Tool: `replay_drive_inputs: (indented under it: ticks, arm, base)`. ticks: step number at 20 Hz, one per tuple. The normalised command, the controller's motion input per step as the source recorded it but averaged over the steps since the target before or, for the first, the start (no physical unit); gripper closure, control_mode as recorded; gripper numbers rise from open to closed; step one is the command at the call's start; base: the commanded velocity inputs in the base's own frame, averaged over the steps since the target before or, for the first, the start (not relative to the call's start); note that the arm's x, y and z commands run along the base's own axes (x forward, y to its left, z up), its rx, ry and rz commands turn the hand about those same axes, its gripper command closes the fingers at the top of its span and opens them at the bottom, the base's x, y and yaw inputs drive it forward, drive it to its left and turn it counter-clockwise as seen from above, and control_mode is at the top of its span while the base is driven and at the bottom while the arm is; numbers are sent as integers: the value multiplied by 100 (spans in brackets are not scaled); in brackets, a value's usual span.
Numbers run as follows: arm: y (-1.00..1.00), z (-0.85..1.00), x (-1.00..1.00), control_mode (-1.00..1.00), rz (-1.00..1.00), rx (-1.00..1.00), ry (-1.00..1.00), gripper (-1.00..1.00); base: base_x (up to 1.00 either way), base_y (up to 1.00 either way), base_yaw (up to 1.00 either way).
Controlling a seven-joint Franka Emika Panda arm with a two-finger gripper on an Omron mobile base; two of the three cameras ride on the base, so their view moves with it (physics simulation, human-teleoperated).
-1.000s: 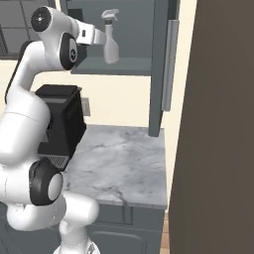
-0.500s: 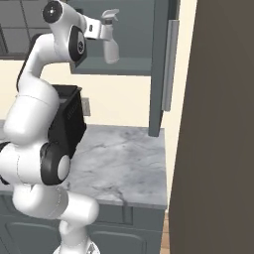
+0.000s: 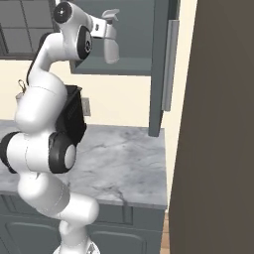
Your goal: Move the cutting board and knife to the sink. Then move spray from the cabinet to the counter.
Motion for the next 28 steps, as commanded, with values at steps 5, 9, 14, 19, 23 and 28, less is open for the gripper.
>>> replay_drive_inputs:
  ticks: [5, 9, 14, 19, 23, 28]
  arm:
    - [0, 0, 38, -100, 0, 0, -1, -100]
    - [0, 0, 29, -100, 0, 0, 0, -100]
    - [0, 0, 29, -100, 0, 0, 0, -100]
    - [0, 0, 35, -100, 0, 0, 0, -100]
    - [0, 0, 35, -100, 0, 0, 0, -100]
    - [0, 0, 33, -100, 0, 0, 0, -100]
  base:
    - [0, 0, 0]
    - [0, 0, 0]
    - [0, 0, 0]
    - [0, 0, 0]
    - [0, 0, 0]
    - [0, 0, 0]
